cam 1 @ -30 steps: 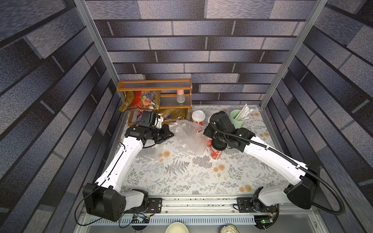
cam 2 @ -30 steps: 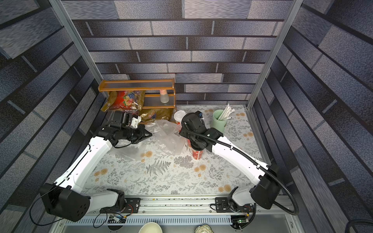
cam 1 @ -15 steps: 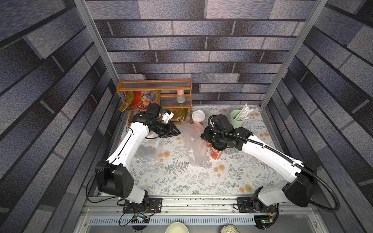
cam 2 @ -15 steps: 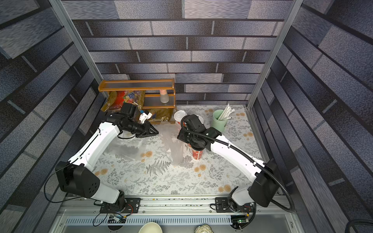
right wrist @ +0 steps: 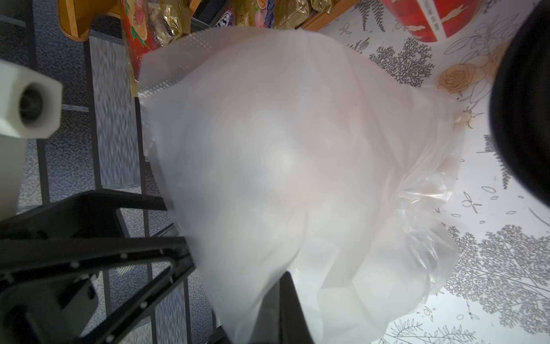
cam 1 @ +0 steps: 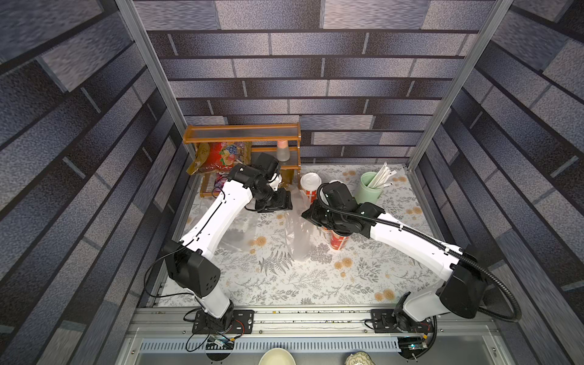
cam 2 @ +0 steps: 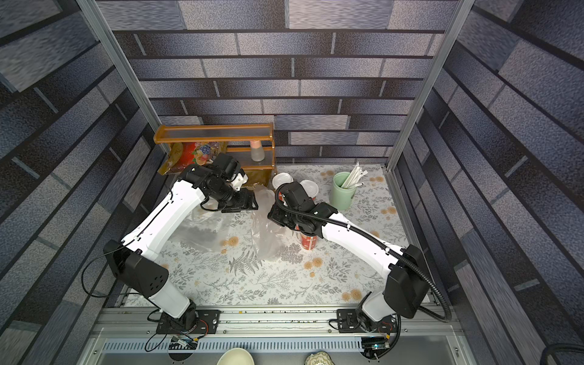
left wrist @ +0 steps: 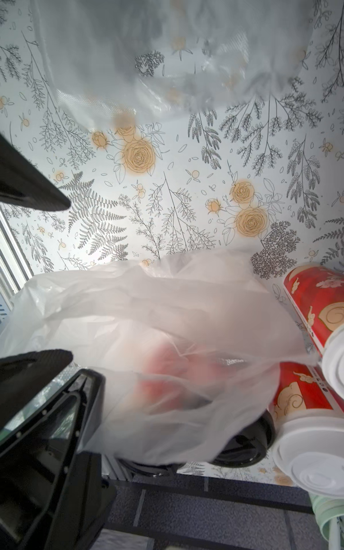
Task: Pack milk tea into plastic carrier bags
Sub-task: Adjust the plastic carrier bag at the center of the board.
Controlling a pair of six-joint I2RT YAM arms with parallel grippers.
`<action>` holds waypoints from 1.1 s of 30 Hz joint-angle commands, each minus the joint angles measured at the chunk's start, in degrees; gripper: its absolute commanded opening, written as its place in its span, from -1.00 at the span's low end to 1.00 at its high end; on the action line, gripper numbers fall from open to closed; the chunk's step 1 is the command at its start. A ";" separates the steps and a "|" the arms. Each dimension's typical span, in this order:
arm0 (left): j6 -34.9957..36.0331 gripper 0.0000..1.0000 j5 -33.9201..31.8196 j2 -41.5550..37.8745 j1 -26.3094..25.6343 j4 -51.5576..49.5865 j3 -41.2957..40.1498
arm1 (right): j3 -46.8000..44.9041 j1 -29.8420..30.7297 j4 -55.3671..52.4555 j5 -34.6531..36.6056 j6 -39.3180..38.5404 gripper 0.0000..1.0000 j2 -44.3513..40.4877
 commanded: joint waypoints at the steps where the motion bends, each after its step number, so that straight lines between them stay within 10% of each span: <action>1: -8.31 0.63 -11.32 -0.72 -3.02 -8.02 3.34 | -0.28 0.40 1.52 0.11 1.09 -1.00 0.40; 18: -20.43 0.88 -17.08 9.41 -10.53 -10.00 8.37 | -1.24 0.45 2.15 1.26 1.10 -1.00 -0.61; 33: -11.30 0.33 -8.43 7.97 -9.41 -18.85 9.46 | 0.28 0.16 -1.64 6.97 -0.59 -1.00 -2.19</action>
